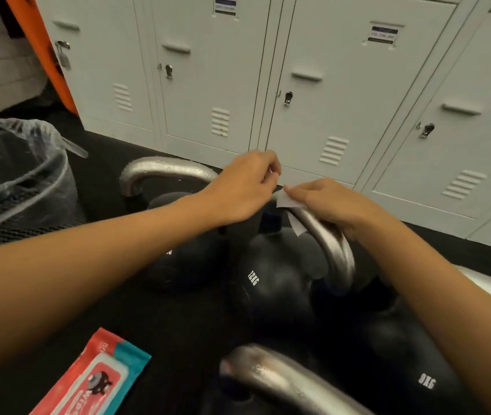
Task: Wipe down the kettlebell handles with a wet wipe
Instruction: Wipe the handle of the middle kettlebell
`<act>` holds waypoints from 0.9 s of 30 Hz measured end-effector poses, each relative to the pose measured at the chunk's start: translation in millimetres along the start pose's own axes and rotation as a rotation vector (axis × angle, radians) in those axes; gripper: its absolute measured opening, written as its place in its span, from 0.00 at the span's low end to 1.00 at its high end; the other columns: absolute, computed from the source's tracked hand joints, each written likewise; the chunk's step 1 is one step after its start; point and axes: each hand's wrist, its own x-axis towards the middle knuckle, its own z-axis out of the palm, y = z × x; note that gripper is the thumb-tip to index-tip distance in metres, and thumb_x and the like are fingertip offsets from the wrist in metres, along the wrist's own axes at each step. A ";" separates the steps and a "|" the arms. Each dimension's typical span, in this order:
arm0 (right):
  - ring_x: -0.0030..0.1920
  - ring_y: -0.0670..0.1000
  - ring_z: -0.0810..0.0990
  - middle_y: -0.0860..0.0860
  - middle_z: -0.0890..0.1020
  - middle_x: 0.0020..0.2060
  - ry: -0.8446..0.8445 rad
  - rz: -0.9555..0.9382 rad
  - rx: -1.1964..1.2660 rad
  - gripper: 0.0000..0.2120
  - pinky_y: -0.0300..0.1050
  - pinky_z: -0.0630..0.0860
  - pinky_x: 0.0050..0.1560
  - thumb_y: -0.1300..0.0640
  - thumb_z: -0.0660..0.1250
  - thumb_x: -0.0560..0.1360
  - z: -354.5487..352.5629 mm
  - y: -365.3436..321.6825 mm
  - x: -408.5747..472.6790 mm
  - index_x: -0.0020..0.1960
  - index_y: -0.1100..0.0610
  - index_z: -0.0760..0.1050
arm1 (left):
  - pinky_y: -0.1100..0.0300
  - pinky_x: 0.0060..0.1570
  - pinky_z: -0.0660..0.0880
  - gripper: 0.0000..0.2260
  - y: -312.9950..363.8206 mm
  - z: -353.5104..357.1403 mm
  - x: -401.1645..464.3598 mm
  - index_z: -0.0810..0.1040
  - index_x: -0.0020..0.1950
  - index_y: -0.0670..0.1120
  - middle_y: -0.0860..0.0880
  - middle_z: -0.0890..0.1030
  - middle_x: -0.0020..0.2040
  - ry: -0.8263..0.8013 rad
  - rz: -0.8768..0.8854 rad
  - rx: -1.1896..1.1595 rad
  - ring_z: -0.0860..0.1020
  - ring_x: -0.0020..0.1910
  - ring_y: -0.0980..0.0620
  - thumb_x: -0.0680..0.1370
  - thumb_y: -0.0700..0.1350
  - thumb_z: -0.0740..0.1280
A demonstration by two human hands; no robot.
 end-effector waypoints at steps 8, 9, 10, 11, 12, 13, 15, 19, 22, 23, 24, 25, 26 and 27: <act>0.51 0.53 0.82 0.51 0.82 0.54 0.192 0.010 0.221 0.13 0.51 0.79 0.53 0.56 0.70 0.77 -0.5 11.8 -25.4 0.58 0.53 0.70 | 0.69 0.47 0.70 0.12 1.8 31.4 51.4 0.79 0.59 0.44 0.49 0.80 0.56 -0.177 0.075 -0.340 0.75 0.53 0.54 0.83 0.43 0.57; 0.52 0.52 0.82 0.49 0.82 0.54 0.224 -0.026 0.184 0.17 0.51 0.79 0.54 0.57 0.72 0.75 1.3 10.0 -29.7 0.58 0.53 0.68 | 0.68 0.47 0.70 0.12 2.3 32.8 54.4 0.80 0.57 0.44 0.49 0.81 0.54 -0.205 0.106 -0.347 0.76 0.51 0.54 0.83 0.43 0.58; 0.53 0.51 0.82 0.46 0.82 0.53 0.243 -0.045 0.136 0.19 0.52 0.79 0.55 0.58 0.73 0.74 3.6 8.9 -33.0 0.57 0.53 0.65 | 0.66 0.47 0.71 0.11 2.7 33.3 56.2 0.80 0.56 0.44 0.49 0.81 0.52 -0.232 0.138 -0.354 0.77 0.50 0.53 0.82 0.43 0.58; 0.53 0.50 0.82 0.44 0.81 0.51 0.260 -0.057 0.119 0.21 0.51 0.79 0.55 0.60 0.74 0.73 5.9 8.1 -37.0 0.56 0.53 0.64 | 0.65 0.47 0.72 0.11 2.4 34.2 56.6 0.80 0.54 0.44 0.49 0.81 0.50 -0.251 0.169 -0.368 0.78 0.49 0.53 0.82 0.43 0.58; 0.53 0.48 0.83 0.42 0.80 0.50 0.274 -0.054 0.144 0.22 0.49 0.80 0.54 0.62 0.75 0.72 8.0 9.2 -39.3 0.56 0.53 0.64 | 0.64 0.47 0.73 0.11 1.3 35.6 55.5 0.80 0.54 0.44 0.48 0.81 0.50 -0.262 0.195 -0.385 0.78 0.48 0.53 0.82 0.43 0.58; 0.52 0.46 0.83 0.43 0.80 0.50 0.290 -0.033 0.219 0.22 0.46 0.81 0.52 0.64 0.74 0.72 9.2 9.2 -42.4 0.56 0.53 0.64 | 0.63 0.48 0.74 0.11 -0.5 38.0 52.7 0.79 0.55 0.44 0.48 0.81 0.50 -0.266 0.214 -0.395 0.78 0.48 0.52 0.83 0.43 0.57; 0.51 0.44 0.84 0.48 0.82 0.52 0.349 0.012 0.457 0.16 0.42 0.80 0.50 0.68 0.68 0.75 10.1 8.6 -47.2 0.56 0.55 0.66 | 0.55 0.52 0.75 0.12 -6.8 46.6 44.1 0.77 0.57 0.44 0.46 0.81 0.51 -0.247 0.262 -0.367 0.78 0.50 0.49 0.83 0.45 0.56; 0.53 0.53 0.84 0.56 0.84 0.49 0.539 0.135 0.676 0.05 0.45 0.78 0.51 0.64 0.60 0.79 12.7 19.3 -50.3 0.49 0.56 0.71 | 0.48 0.58 0.70 0.19 -18.9 67.2 22.3 0.75 0.60 0.48 0.49 0.79 0.55 -0.133 0.489 -0.082 0.76 0.54 0.47 0.82 0.57 0.51; 0.57 0.57 0.80 0.56 0.82 0.52 0.556 0.239 0.555 0.05 0.50 0.77 0.56 0.59 0.61 0.80 23.6 35.5 -49.7 0.53 0.55 0.76 | 0.46 0.63 0.65 0.20 -27.2 77.1 14.3 0.77 0.57 0.49 0.50 0.79 0.55 0.026 0.625 0.097 0.74 0.55 0.48 0.81 0.58 0.51; 0.58 0.57 0.79 0.55 0.81 0.52 0.550 0.247 0.522 0.07 0.51 0.76 0.58 0.57 0.61 0.80 26.8 37.5 -50.4 0.54 0.56 0.77 | 0.44 0.64 0.64 0.19 -31.1 79.7 15.4 0.78 0.57 0.50 0.49 0.78 0.55 0.062 0.636 0.092 0.73 0.57 0.48 0.81 0.58 0.52; 0.57 0.56 0.79 0.55 0.81 0.52 0.552 0.240 0.487 0.08 0.52 0.75 0.59 0.56 0.60 0.81 29.5 38.3 -50.1 0.54 0.56 0.77 | 0.43 0.66 0.62 0.19 -35.1 81.2 17.3 0.78 0.56 0.50 0.49 0.78 0.56 0.094 0.627 0.071 0.72 0.60 0.48 0.81 0.57 0.52; 0.56 0.56 0.79 0.54 0.81 0.51 0.561 0.225 0.445 0.09 0.52 0.74 0.60 0.55 0.60 0.81 32.0 38.1 -49.7 0.54 0.55 0.77 | 0.44 0.67 0.61 0.18 -39.2 82.0 20.4 0.79 0.56 0.49 0.49 0.77 0.57 0.129 0.601 0.039 0.72 0.61 0.48 0.81 0.55 0.52; 0.55 0.55 0.79 0.53 0.81 0.50 0.575 0.208 0.388 0.09 0.52 0.73 0.59 0.53 0.59 0.82 34.5 37.7 -49.1 0.53 0.54 0.77 | 0.45 0.67 0.61 0.18 -43.9 82.5 24.2 0.79 0.54 0.48 0.48 0.77 0.58 0.167 0.561 0.007 0.71 0.62 0.47 0.82 0.53 0.53; 0.53 0.54 0.78 0.52 0.81 0.49 0.588 0.190 0.333 0.11 0.50 0.72 0.57 0.52 0.57 0.82 37.3 36.8 -48.9 0.51 0.53 0.78 | 0.47 0.67 0.61 0.18 -48.6 82.8 28.4 0.80 0.52 0.46 0.47 0.78 0.58 0.210 0.517 -0.014 0.71 0.61 0.47 0.81 0.51 0.53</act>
